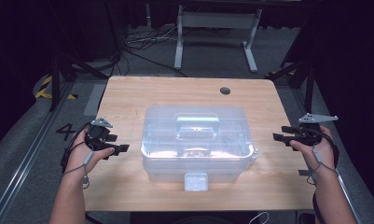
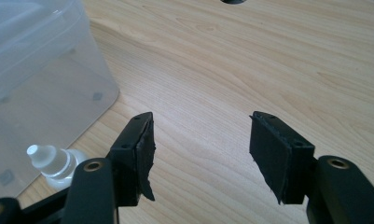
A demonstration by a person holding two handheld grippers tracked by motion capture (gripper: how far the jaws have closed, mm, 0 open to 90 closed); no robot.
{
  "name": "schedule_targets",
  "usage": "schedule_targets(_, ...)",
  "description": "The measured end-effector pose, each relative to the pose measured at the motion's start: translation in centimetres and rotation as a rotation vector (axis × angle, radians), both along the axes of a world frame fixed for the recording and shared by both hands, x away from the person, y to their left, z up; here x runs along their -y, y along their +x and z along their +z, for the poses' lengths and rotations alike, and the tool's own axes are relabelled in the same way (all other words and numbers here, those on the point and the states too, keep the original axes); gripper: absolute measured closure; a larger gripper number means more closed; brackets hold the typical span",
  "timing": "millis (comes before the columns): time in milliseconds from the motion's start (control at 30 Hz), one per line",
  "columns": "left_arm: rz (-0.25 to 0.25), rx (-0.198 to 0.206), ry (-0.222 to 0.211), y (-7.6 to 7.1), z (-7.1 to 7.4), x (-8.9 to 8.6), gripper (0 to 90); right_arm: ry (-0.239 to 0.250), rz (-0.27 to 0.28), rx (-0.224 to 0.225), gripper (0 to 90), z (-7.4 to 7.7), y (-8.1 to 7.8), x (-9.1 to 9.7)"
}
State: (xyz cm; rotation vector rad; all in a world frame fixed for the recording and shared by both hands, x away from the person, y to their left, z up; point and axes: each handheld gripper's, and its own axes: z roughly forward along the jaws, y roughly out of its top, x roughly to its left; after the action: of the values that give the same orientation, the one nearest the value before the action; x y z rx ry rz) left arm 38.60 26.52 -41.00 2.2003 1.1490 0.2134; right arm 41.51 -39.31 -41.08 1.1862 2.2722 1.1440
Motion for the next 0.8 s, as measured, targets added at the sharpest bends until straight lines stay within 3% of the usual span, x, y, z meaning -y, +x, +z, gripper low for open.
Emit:
schedule_targets(67, 0.003, 0.001, 0.006, -0.2, 0.1, -0.1, 38.1, -0.016, 0.024, 0.009, 46.4, 0.0, 0.0, -0.2)
schedule_targets(100, -0.003, 0.002, 0.004, -0.3, 0.2, -0.2, 44.3, -0.026, 0.031, 0.011, 47.0, 0.1, 0.0, -0.3)
schedule_targets(233, -0.009, 0.044, -0.025, -0.4, 0.2, -0.4, 50.7, -0.046, 0.068, 0.016, 56.5, 0.2, 0.0, -0.6)
schedule_targets(267, -0.011, 0.072, -0.082, -0.6, 0.2, -0.3, 51.1, -0.041, 0.082, 0.012, 58.1, 0.2, -0.1, -0.8)
schedule_targets(333, -0.001, 0.078, -0.091, -0.7, 0.3, -0.1, 51.6, -0.038, 0.091, 0.008, 58.4, 0.2, -0.1, -0.9)
schedule_targets(433, 0.016, 0.060, -0.090, -0.8, 0.4, 0.2, 51.2, -0.054, 0.100, 0.031, 59.3, 0.3, -0.1, -1.2)
schedule_targets(533, 0.017, 0.053, -0.128, -1.0, 0.5, 0.4, 50.5, -0.028, 0.106, 0.040, 59.0, 0.4, -0.2, -1.4)
schedule_targets(567, 0.032, 0.034, -0.144, -1.0, 0.5, 0.3, 50.5, -0.011, 0.102, 0.028, 59.7, 0.6, -0.3, -1.5)
schedule_targets(600, 0.035, 0.027, -0.145, -1.1, 0.7, 0.2, 50.5, 0.000, 0.100, 0.008, 59.2, 0.7, -0.3, -1.5)
schedule_targets(667, 0.033, 0.087, -0.131, -1.2, 0.9, 0.1, 48.9, 0.008, 0.111, 0.008, 59.0, 0.9, -0.4, -1.7)
schedule_targets(733, 0.035, 0.076, -0.128, -1.3, 1.1, -0.1, 48.5, 0.016, 0.106, -0.008, 58.4, 1.0, -0.5, -1.8)
schedule_targets(800, 0.015, 0.109, -0.113, -1.3, 1.1, 0.0, 48.0, 0.009, 0.106, 0.003, 57.8, 1.4, -0.7, -2.0)
